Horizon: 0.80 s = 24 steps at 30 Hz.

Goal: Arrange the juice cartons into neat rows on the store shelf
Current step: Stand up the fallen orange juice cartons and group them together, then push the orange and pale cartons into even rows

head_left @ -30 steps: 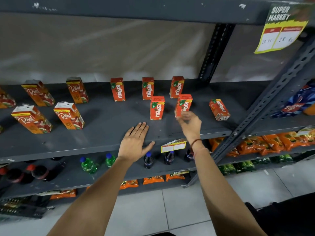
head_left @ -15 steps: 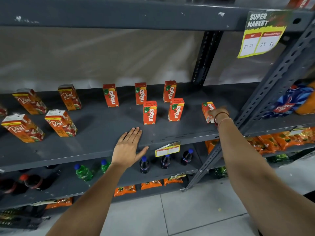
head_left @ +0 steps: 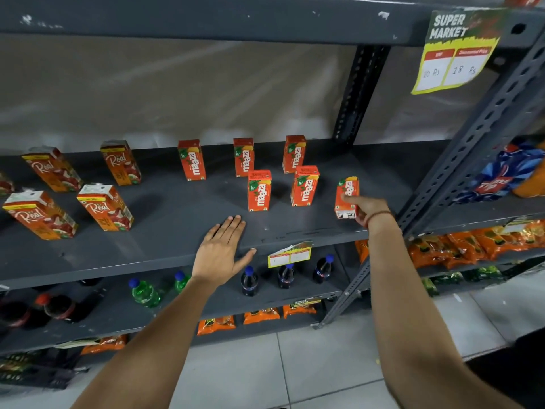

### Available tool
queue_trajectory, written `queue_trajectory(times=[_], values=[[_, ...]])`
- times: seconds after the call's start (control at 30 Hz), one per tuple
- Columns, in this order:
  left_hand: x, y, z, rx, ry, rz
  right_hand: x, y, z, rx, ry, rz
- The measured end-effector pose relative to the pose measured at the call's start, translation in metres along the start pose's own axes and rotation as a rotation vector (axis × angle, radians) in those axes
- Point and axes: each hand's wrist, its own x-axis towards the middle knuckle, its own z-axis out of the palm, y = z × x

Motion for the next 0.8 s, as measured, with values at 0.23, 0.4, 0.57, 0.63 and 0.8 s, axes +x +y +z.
queue_trajectory(times=[0.23, 0.4, 0.57, 0.63, 0.8], values=[[-0.003, 0.0, -0.009, -0.102, 0.052, -0.007, -0.059, 0.053, 0.038, 0.322, -0.215, -0.268], [-0.021, -0.014, -0.016, -0.119, 0.085, -0.09, -0.078, 0.046, 0.104, 0.071, -0.426, -0.467], [-0.043, -0.036, -0.013, -0.105, 0.091, -0.151, -0.087, 0.039, 0.178, -0.22, -0.483, -0.687], [-0.046, -0.039, -0.012, -0.105, 0.091, -0.152, -0.089, 0.036, 0.201, -0.333, -0.493, -0.736], [-0.045, -0.04, -0.01, -0.152, 0.134, -0.167, -0.088, 0.033, 0.234, -0.505, -0.535, -0.766]])
